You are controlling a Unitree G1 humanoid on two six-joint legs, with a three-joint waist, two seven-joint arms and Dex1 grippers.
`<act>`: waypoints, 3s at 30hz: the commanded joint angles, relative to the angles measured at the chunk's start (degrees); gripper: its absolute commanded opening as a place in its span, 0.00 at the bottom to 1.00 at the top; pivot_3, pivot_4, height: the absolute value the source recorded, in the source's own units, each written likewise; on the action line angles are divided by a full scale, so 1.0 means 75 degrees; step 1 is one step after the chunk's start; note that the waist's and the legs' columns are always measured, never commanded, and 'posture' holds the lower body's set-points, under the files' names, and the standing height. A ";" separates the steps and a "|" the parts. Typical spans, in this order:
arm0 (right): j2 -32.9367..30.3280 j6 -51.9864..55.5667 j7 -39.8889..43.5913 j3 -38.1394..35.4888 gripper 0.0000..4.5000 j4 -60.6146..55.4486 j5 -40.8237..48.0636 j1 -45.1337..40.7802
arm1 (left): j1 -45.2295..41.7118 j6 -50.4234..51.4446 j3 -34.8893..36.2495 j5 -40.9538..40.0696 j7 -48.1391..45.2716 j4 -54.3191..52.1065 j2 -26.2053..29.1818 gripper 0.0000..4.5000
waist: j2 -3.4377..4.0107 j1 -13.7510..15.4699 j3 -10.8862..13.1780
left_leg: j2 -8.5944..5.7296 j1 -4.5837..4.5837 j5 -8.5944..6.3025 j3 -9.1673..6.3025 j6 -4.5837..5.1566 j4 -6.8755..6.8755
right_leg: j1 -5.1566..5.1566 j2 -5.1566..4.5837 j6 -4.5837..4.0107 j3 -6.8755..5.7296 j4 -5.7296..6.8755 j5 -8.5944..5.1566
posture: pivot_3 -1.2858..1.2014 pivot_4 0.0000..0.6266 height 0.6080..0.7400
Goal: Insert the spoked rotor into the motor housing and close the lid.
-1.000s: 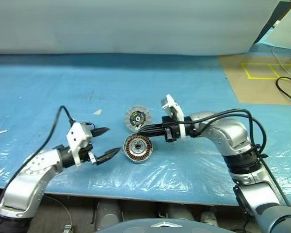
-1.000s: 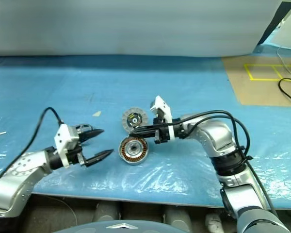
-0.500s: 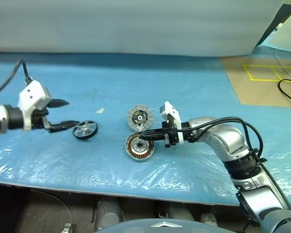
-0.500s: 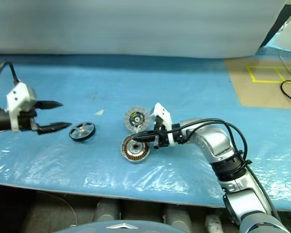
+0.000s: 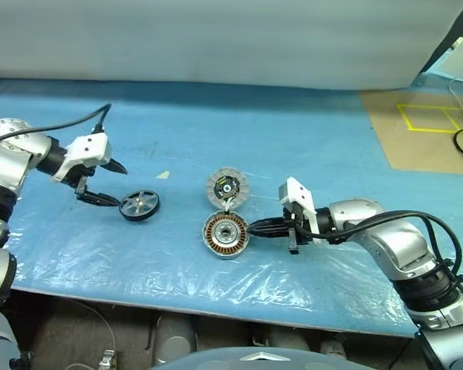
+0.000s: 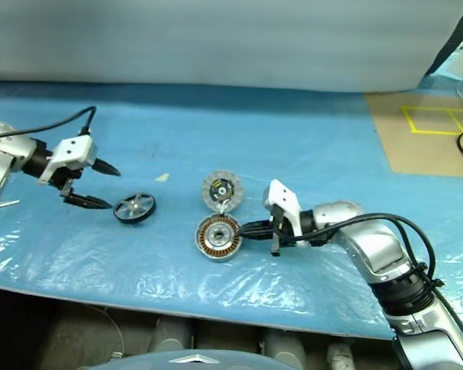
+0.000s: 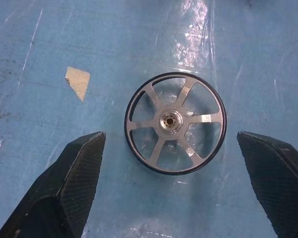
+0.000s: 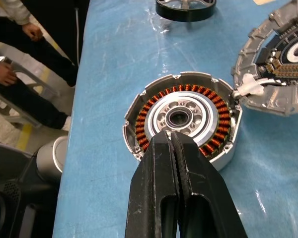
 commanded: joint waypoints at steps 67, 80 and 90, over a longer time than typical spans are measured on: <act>-0.0004 0.0215 -0.1103 0.0233 0.00 -0.0727 -0.0048 0.0609 | -0.1499 -0.2152 -0.1958 0.0636 -0.0036 0.2354 -0.0989 0.60 | -0.0007 0.0031 0.0003 | -0.0002 0.0002 -0.0001 -0.0015 -0.0003 0.0022 | 0.0012 -0.0004 0.0015 -0.0007 0.0015 0.0008 | 0.52 0.24 1.00; 0.0042 0.0333 -0.1274 0.0188 0.00 -0.0837 -0.0011 0.0672 | -0.1535 -0.2479 -0.1048 0.1359 -0.0036 0.2780 -0.1645 0.60 | -0.0008 -0.0001 0.0004 | -0.0002 0.0005 -0.0001 -0.0016 -0.0003 0.0025 | 0.0016 -0.0003 0.0015 -0.0006 0.0015 0.0008 | 0.52 0.24 1.00; 0.0031 0.0407 -0.1366 0.0121 0.00 -0.0897 0.0034 0.0727 | -0.1586 -0.2528 -0.0426 0.2104 -0.0036 0.3081 -0.1737 0.60 | -0.0008 0.0023 0.0004 | -0.0002 0.0005 -0.0001 -0.0017 -0.0003 0.0025 | 0.0017 -0.0004 0.0016 -0.0006 0.0015 0.0009 | 0.52 0.24 1.00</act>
